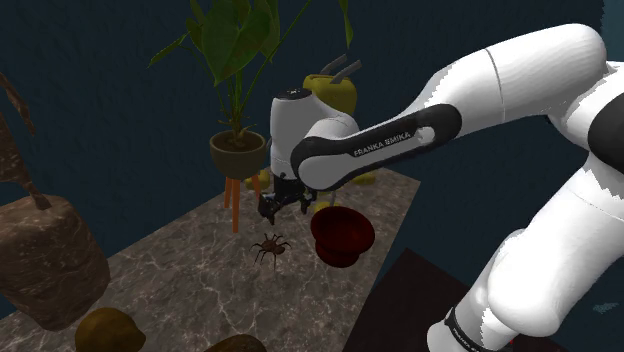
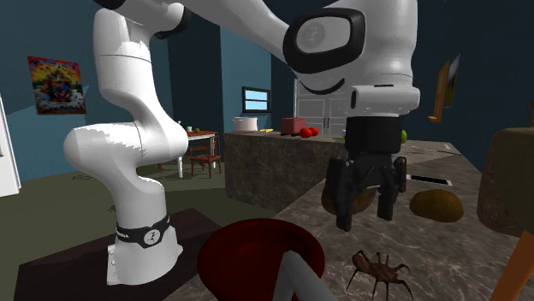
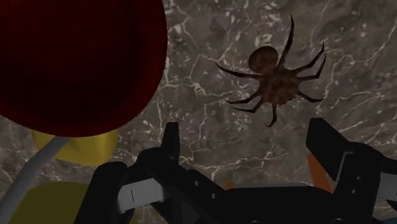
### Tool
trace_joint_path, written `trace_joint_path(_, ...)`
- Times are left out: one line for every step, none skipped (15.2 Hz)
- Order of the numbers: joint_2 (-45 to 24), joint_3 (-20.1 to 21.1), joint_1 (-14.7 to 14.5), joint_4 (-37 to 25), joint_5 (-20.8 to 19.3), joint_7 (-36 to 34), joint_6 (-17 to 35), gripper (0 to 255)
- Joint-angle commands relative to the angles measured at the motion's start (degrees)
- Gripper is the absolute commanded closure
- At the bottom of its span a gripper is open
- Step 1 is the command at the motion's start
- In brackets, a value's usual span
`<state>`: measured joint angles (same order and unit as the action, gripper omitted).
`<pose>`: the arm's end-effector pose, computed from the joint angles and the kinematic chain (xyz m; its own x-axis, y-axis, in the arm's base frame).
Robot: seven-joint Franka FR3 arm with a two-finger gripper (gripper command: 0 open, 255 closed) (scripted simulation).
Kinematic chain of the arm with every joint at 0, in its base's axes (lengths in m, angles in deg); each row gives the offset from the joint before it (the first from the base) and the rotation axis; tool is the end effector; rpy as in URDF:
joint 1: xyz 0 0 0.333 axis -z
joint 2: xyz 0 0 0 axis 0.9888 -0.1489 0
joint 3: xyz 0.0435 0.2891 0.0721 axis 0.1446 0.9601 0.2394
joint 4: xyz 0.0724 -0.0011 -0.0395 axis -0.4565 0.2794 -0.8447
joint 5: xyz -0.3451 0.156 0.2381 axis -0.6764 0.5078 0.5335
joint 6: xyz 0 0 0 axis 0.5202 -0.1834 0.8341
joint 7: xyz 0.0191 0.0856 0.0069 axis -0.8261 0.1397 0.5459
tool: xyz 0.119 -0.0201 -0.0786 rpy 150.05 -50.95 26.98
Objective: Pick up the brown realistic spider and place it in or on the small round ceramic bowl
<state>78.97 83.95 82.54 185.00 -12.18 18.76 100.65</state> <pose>0.5289 0.2099 0.3195 0.9478 -0.3119 0.0671 -0.3165 -0.9457 0.0743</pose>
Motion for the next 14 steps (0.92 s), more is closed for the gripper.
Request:
trace_joint_path(-5.0,0.8,-0.3,-3.2,-3.6,-3.9,1.3,0)
trace_joint_path(-7.4,0.9,-0.6,-4.9,-5.4,-5.8,1.8,0)
trace_joint_path(-9.9,1.0,-1.1,-6.7,-7.2,-7.6,2.1,0)
trace_joint_path(-12.3,0.9,-1.6,-8.5,-9.0,-9.3,2.4,0)
trace_joint_path(-14.4,0.7,-2.2,-10.2,-10.5,-10.8,2.5,0)
trace_joint_path(-14.8,0.5,-2.3,-9.9,-10.8,-11.0,3.1,0)
trace_joint_path(-15.3,0.3,-2.4,-9.7,-11.1,-11.2,3.8,0)
trace_joint_path(-15.7,0.2,-2.4,-9.4,-11.4,-11.4,4.4,0)
trace_joint_path(-16.2,0.1,-2.4,-9.2,-11.8,-11.6,5.0,0)
trace_joint_path(-16.6,-0.1,-2.4,-9.0,-12.1,-11.8,5.7,0)
trace_joint_path(-17.1,-0.2,-2.5,-8.8,-12.5,-12.1,6.3,0)
trace_joint_path(-17.6,-0.4,-2.5,-8.6,-12.9,-12.3,6.9,0)
trace_joint_path(-17.9,-0.5,-2.5,-8.5,-13.1,-12.4,7.3,0)
trace_joint_path(-17.9,-0.5,-2.5,-8.5,-13.1,-12.4,7.3,0)
